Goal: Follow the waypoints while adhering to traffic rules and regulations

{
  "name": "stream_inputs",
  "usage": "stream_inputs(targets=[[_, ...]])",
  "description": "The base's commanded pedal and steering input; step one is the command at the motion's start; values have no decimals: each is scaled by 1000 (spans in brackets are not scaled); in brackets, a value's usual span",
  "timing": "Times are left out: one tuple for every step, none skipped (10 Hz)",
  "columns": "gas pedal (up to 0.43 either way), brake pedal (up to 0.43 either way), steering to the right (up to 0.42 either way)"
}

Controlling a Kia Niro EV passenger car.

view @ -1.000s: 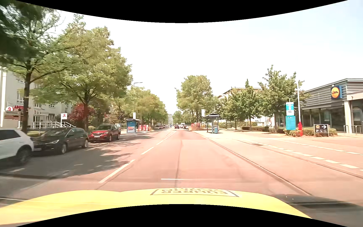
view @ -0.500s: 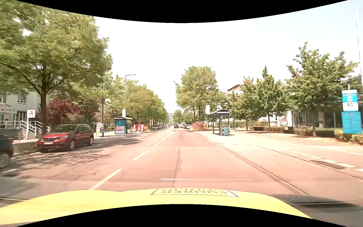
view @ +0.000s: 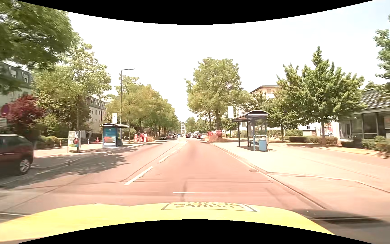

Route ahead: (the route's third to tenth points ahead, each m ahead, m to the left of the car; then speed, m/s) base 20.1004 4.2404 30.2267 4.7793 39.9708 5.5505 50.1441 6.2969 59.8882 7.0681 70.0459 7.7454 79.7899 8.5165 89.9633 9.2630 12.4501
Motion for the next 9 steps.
stream_inputs(targets=[[47,0,-1],[47,0,0],[47,0,-1],[47,0,-1],[47,0,-1],[47,0,-2],[47,0,-3],[47,0,-3],[47,0,-3]])
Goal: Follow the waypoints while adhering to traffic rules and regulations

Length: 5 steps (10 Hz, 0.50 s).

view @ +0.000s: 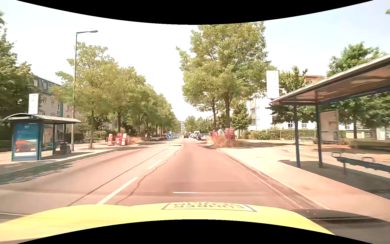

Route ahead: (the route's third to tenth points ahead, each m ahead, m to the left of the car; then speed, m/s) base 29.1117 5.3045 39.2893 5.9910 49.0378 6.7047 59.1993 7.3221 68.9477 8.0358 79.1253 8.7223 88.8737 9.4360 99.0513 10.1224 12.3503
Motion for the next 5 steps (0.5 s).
stream_inputs(targets=[[47,0,-4],[47,0,-4],[47,0,-5],[47,0,-6],[47,0,-8]])
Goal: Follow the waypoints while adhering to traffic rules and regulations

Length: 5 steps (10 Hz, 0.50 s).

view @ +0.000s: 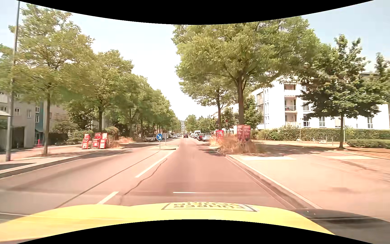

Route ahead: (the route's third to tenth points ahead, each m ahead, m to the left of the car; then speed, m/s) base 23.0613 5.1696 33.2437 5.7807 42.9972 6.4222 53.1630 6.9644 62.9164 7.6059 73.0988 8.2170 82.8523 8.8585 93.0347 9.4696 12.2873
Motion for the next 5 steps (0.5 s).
stream_inputs(targets=[[47,0,-9],[47,0,-10],[47,0,-11],[47,0,-11],[47,0,-12]])
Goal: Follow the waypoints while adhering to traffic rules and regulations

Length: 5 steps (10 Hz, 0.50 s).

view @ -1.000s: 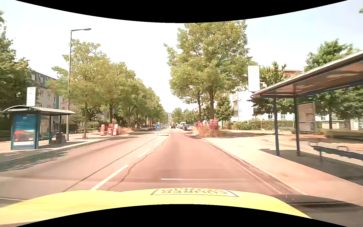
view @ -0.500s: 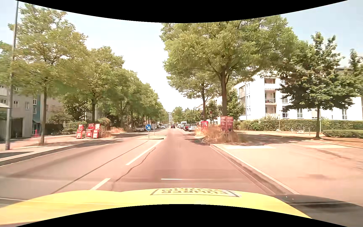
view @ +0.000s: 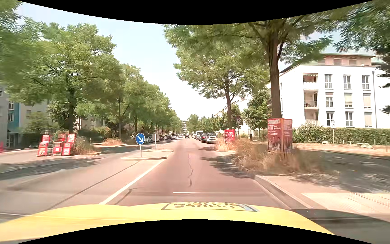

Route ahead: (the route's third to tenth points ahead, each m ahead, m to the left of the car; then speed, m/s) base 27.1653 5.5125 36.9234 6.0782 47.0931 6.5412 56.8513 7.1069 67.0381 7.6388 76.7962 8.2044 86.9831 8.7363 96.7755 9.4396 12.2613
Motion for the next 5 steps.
stream_inputs(targets=[[47,0,-13],[47,0,-15],[47,0,-19],[47,0,-23],[47,0,-24]])
